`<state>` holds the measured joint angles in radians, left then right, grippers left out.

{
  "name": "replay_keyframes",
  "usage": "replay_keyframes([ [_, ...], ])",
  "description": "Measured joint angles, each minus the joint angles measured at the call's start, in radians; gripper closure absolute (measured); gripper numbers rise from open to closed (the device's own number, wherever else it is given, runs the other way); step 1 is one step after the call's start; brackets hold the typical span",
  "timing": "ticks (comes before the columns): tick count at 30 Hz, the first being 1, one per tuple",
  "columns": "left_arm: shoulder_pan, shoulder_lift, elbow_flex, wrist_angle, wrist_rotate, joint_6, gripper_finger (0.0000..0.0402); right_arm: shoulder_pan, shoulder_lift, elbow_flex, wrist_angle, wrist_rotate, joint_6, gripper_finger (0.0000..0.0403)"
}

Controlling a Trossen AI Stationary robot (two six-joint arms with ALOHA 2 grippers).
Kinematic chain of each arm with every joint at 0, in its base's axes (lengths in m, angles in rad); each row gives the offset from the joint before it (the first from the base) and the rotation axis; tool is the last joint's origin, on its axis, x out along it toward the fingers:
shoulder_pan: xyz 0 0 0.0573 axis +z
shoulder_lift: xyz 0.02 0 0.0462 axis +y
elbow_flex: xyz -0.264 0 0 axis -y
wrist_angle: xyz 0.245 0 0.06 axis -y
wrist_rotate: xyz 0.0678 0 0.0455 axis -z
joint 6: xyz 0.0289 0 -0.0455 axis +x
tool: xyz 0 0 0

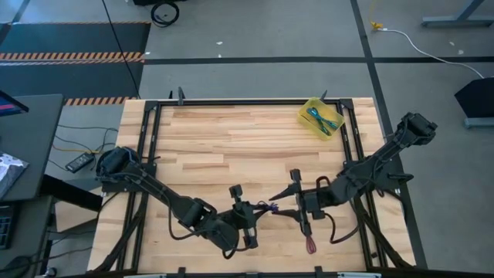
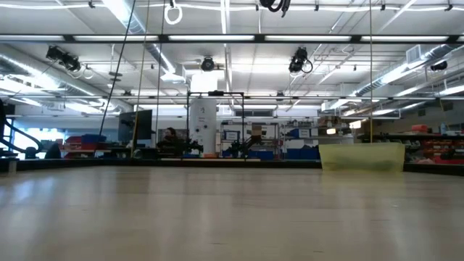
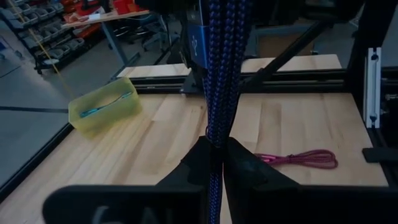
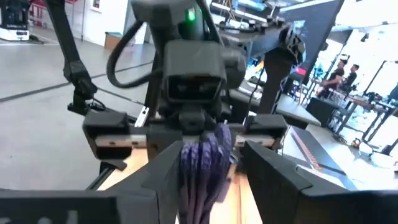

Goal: Pick and place USB-C Cables
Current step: Put the violet charger cable into the yellow container

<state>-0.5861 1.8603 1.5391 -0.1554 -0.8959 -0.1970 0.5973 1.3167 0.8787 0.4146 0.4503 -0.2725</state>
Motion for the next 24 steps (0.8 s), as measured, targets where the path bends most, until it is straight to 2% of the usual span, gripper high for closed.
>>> replay_keyframes([
  [3, 0.0, 0.0, 0.0, 0.0, -0.002, 0.0, 0.0371, -0.01, 0.0, 0.0, -0.03, -0.003, 0.024, 0.027],
  [6, -0.005, 0.0, 0.0, -0.009, 0.018, -0.002, 0.0368, -0.009, -0.002, 0.0, -0.055, -0.007, -0.008, 0.036],
  [7, -0.006, 0.0, 0.0, -0.02, 0.027, -0.006, 0.0365, -0.009, -0.002, 0.0, -0.059, -0.009, -0.029, 0.0376],
  [9, -0.011, 0.0, 0.0, -0.057, 0.028, -0.036, 0.0356, -0.008, -0.001, 0.0, -0.073, 0.025, -0.055, 0.0379],
  [11, -0.017, 0.0, 0.0, -0.1, 0.003, -0.058, 0.0345, -0.01, -0.001, 0.011, -0.131, 0.11, -0.113, 0.0379],
  [14, -0.034, -0.001, 0.0, -0.187, -0.015, -0.115, 0.033, -0.045, -0.004, 0.038, -0.327, 0.309, -0.153, 0.038],
  [16, -0.048, -0.001, 0.0, -0.263, -0.011, -0.168, 0.0322, -0.096, 0.0, 0.056, -0.456, 0.371, -0.121, 0.038],
  [20, -0.056, -0.001, 0.001, -0.364, -0.022, -0.211, 0.031, -0.203, -0.003, 0.087, -0.599, 0.344, -0.055, 0.038],
  [24, -0.06, -0.001, 0.001, -0.429, -0.037, -0.259, 0.0304, -0.369, -0.001, 0.126, -0.77, 0.351, -0.008, 0.038],
])
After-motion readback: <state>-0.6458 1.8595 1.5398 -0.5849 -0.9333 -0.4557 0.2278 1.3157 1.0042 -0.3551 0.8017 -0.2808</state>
